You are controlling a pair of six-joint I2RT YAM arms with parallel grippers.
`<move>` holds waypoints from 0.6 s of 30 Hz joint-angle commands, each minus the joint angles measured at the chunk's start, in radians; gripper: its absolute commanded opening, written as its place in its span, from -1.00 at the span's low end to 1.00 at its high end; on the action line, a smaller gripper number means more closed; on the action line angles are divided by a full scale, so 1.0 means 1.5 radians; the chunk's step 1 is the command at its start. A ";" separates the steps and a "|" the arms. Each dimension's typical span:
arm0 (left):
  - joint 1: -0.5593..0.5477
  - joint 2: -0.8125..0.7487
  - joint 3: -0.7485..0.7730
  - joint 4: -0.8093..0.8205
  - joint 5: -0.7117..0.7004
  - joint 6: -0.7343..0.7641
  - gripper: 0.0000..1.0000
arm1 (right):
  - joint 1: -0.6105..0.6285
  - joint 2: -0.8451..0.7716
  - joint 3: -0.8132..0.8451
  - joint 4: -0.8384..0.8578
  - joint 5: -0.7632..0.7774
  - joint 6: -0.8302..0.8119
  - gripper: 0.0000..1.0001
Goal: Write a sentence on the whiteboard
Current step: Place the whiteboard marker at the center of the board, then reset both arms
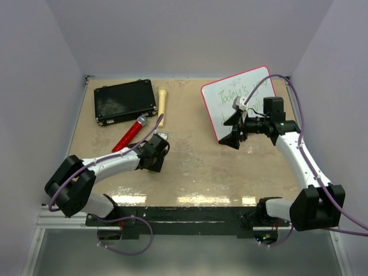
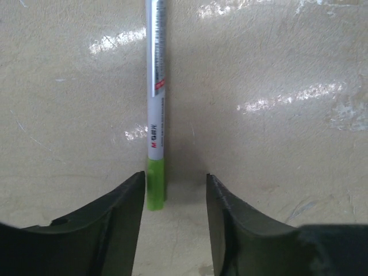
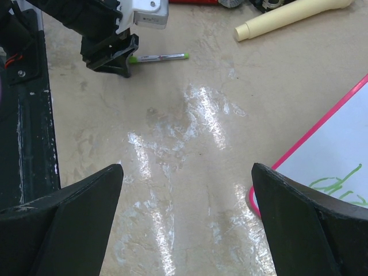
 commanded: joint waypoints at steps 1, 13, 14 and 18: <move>0.004 -0.056 0.037 -0.017 0.012 0.001 0.11 | -0.008 -0.022 0.008 -0.001 -0.001 -0.008 0.97; 0.040 -0.422 0.057 0.187 0.093 0.057 1.00 | -0.038 -0.090 0.042 0.061 0.125 0.072 0.97; 0.047 -0.460 0.062 0.198 0.093 0.072 1.00 | -0.038 -0.101 0.059 0.068 0.172 0.097 0.97; 0.063 -0.481 0.085 0.179 0.059 0.151 1.00 | -0.039 -0.123 0.106 0.114 0.312 0.194 0.97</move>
